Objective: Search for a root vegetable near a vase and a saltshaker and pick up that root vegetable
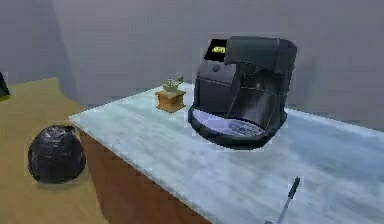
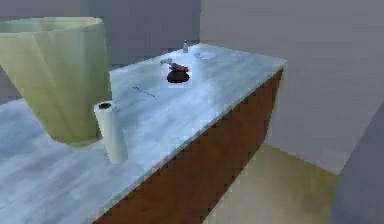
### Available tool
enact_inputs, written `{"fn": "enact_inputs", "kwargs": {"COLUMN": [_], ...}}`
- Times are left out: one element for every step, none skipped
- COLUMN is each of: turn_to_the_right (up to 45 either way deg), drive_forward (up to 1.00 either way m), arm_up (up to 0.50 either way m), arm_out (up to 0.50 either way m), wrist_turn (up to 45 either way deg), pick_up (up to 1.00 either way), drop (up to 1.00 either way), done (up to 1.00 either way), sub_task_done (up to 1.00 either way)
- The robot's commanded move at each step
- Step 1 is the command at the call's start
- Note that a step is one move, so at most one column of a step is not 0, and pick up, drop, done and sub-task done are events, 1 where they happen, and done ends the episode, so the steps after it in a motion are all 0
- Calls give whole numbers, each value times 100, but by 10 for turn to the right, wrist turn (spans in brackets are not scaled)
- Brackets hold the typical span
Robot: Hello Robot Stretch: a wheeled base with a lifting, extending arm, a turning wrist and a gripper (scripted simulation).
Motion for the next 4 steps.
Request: {"fn": "enact_inputs", "kwargs": {"turn_to_the_right": [450,450,300,0], "drive_forward": [0,0,0,100], "arm_up": [0,0,0,0], "arm_out": [0,0,0,0], "wrist_turn": [0,0,0,0], "pick_up": [0,0,0,0], "drop": [0,0,0,0], "done": [0,0,0,0], "sub_task_done": [0,0,0,0]}}
